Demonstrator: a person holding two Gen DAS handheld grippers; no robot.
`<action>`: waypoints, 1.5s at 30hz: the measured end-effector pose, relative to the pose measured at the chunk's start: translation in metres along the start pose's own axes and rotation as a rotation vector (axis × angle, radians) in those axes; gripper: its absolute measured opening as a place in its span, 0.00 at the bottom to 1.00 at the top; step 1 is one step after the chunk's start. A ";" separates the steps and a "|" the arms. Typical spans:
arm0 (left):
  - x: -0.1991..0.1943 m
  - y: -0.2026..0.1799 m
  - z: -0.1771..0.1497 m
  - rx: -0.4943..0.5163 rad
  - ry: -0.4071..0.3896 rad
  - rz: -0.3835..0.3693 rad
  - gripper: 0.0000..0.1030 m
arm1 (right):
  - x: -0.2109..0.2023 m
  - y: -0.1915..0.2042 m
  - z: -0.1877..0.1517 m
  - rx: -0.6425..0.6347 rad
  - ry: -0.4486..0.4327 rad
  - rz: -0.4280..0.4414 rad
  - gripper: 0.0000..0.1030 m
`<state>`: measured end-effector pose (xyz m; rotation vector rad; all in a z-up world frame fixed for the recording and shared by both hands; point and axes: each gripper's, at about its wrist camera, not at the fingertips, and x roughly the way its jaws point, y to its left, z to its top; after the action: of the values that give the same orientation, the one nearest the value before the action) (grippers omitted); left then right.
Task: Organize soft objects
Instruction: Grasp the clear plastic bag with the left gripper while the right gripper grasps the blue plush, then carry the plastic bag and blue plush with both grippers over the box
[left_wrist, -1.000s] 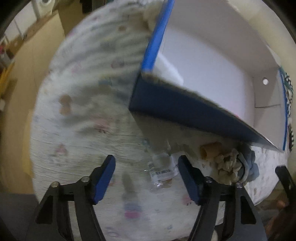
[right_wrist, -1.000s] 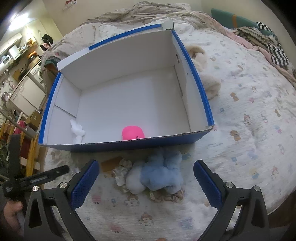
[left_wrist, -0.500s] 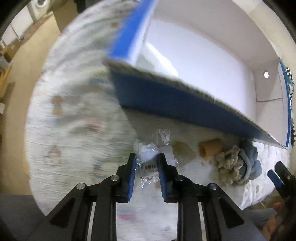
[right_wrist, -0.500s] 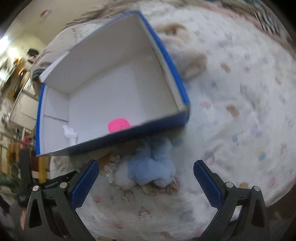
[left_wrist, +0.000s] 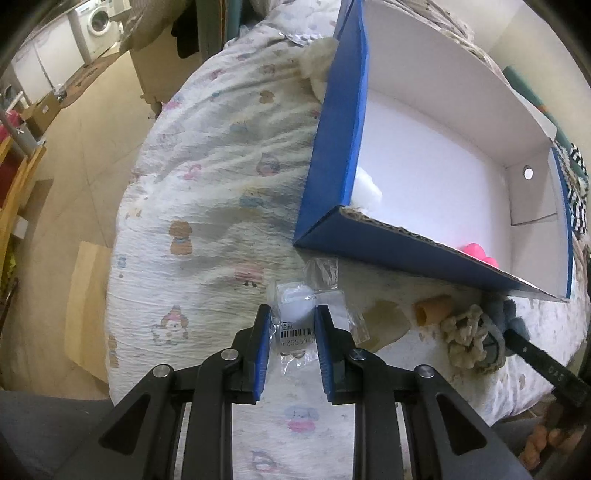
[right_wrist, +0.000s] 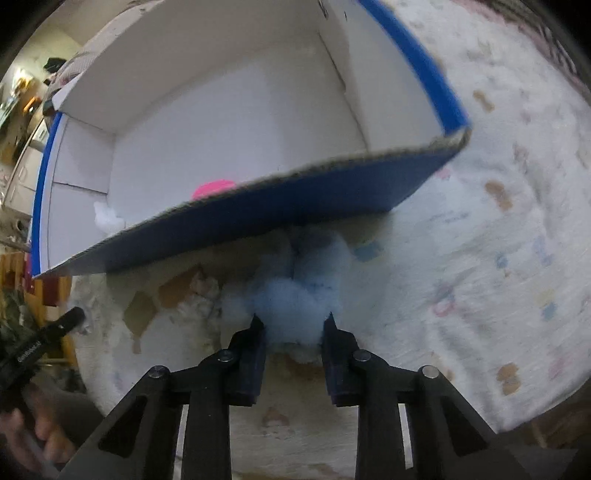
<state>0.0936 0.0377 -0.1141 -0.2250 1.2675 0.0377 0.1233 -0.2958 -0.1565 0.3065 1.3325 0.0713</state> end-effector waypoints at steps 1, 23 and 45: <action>-0.002 -0.001 -0.002 0.003 -0.005 0.002 0.20 | -0.004 0.001 -0.001 -0.006 -0.011 0.008 0.21; -0.014 0.017 -0.007 0.008 -0.052 0.086 0.20 | -0.052 0.014 -0.021 -0.094 -0.118 0.163 0.19; -0.085 0.010 -0.025 0.040 -0.350 0.192 0.20 | -0.116 0.038 -0.058 -0.175 -0.369 0.257 0.19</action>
<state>0.0431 0.0507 -0.0415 -0.0568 0.9364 0.2075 0.0445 -0.2755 -0.0492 0.3236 0.9096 0.3306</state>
